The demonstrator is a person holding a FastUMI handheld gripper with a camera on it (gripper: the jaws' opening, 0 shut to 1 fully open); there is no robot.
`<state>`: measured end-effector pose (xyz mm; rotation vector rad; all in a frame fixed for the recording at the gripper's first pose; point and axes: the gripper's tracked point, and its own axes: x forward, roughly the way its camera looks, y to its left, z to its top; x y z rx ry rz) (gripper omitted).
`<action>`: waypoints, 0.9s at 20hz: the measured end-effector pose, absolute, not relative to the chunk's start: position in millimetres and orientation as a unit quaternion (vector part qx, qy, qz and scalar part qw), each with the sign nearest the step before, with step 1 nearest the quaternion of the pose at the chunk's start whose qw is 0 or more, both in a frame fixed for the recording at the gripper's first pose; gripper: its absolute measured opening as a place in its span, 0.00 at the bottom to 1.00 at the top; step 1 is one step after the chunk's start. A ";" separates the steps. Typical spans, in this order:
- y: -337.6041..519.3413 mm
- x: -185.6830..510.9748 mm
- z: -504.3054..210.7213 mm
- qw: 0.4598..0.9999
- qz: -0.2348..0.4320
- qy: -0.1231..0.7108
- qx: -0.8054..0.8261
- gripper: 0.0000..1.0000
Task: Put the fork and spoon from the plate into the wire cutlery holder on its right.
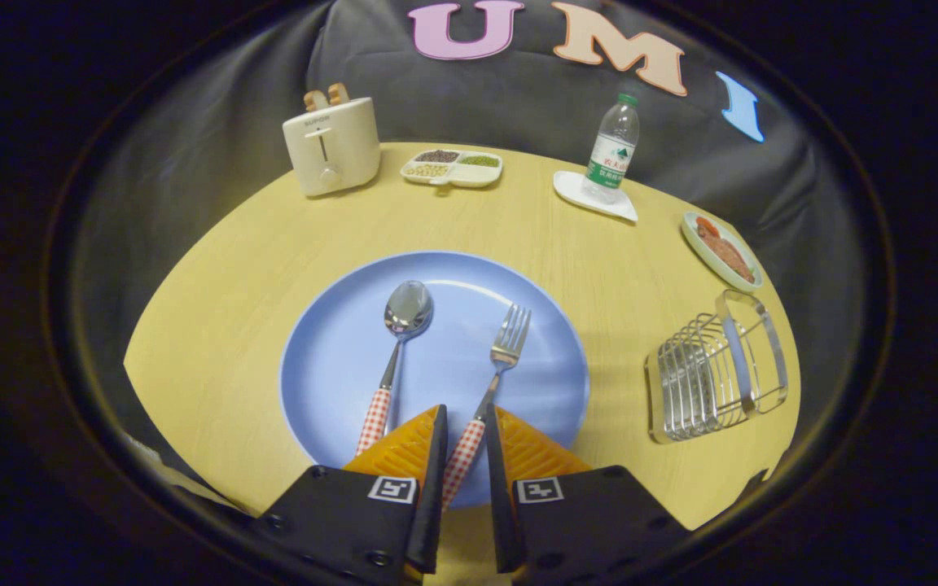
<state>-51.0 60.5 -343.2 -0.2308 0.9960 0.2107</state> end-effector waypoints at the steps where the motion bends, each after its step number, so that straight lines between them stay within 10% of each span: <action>1: 53.6 -52.2 -356.6 0.862 0.100 0.482 -0.118 0.27; 6: 45.2 -52.7 -355.8 0.851 0.085 0.511 -0.089 0.10; 18: 28.7 -45.9 -301.7 0.847 0.126 0.505 -0.111 0.10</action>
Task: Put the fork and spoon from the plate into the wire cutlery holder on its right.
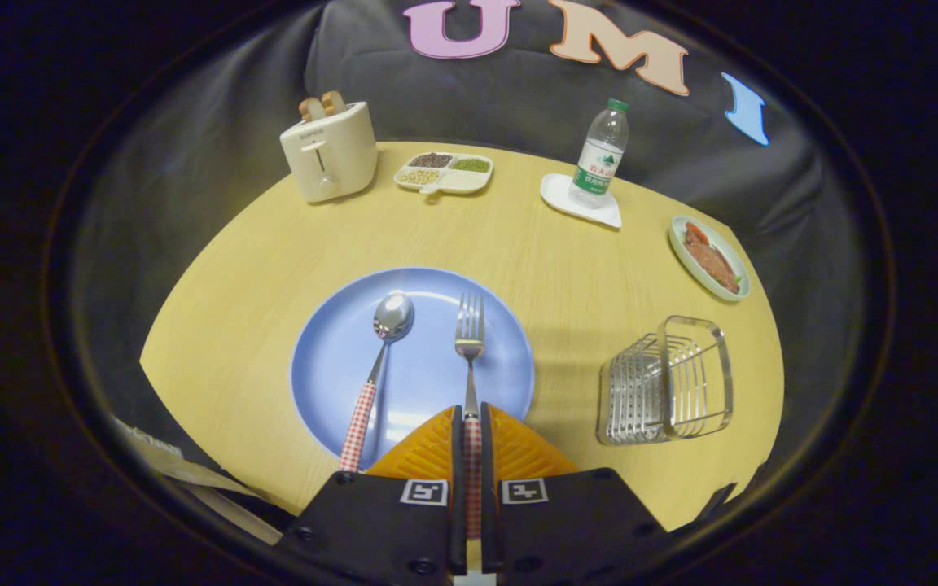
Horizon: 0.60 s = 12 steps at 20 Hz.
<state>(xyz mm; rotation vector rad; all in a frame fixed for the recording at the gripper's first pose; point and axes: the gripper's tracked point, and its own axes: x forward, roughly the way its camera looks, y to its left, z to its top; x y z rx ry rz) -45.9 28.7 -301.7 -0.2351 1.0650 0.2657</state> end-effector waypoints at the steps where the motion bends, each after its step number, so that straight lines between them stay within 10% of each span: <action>1: 24.0 -44.2 -296.1 0.846 0.128 0.505 -0.114 0.10; 12: -59.5 -22.8 -235.1 0.846 0.111 0.502 -0.141 0.10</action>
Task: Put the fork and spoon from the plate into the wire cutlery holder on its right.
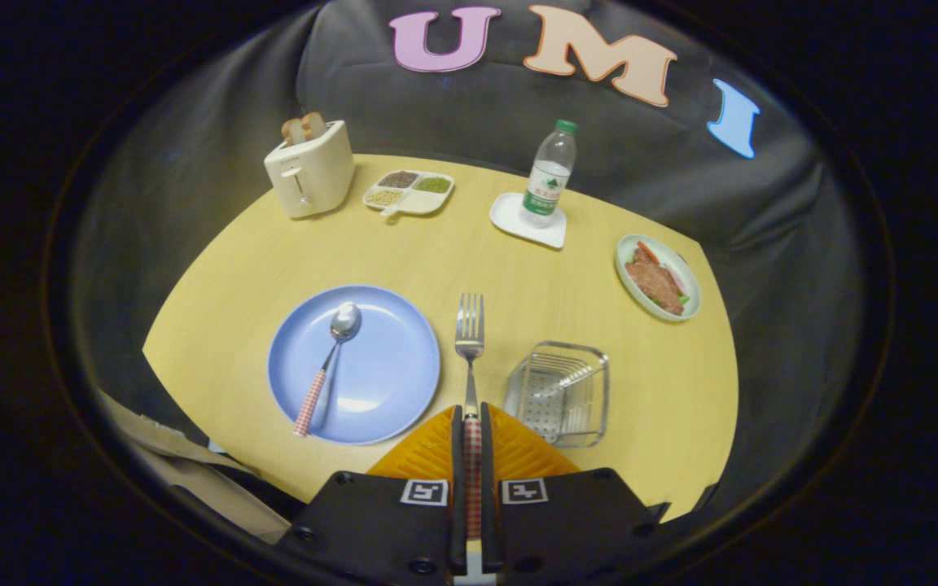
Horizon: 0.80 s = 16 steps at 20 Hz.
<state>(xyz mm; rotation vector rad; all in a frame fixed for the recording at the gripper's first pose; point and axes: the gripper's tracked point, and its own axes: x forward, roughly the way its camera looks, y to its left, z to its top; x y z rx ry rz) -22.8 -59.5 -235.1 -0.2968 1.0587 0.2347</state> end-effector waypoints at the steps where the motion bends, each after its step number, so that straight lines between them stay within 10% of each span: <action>1: -68.7 -22.1 -232.0 0.845 0.110 0.502 -0.147 0.10; 16: -148.4 -25.8 -230.0 0.759 0.163 0.580 -0.247 0.10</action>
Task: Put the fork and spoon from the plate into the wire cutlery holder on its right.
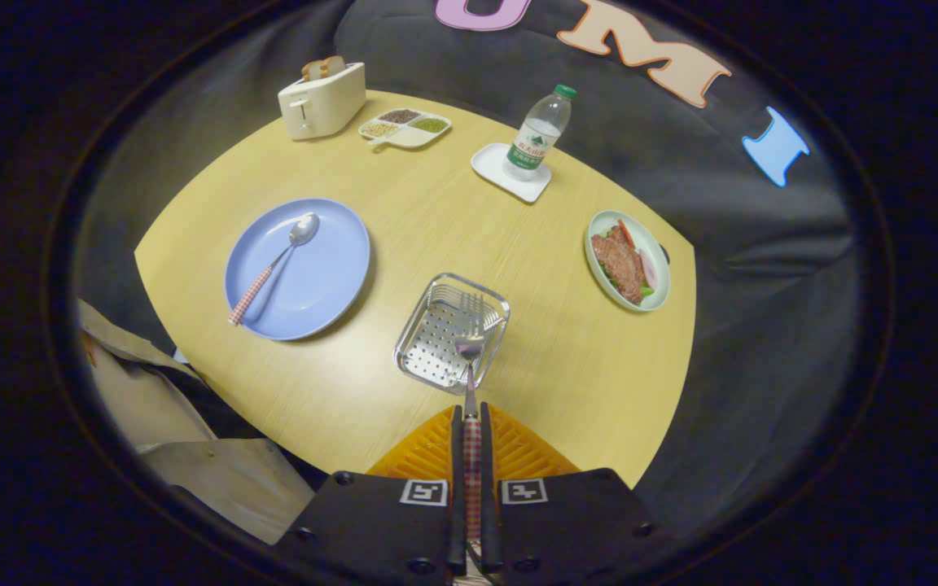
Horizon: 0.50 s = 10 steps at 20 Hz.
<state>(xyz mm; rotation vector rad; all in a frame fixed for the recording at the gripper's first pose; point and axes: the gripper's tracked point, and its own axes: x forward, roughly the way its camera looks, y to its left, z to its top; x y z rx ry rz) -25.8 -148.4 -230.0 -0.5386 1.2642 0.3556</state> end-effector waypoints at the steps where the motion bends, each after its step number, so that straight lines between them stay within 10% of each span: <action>1: -147.8 -26.3 -233.8 0.752 0.169 0.586 -0.250 0.10; 10: -144.2 -30.4 -258.5 0.679 0.214 0.649 -0.269 0.12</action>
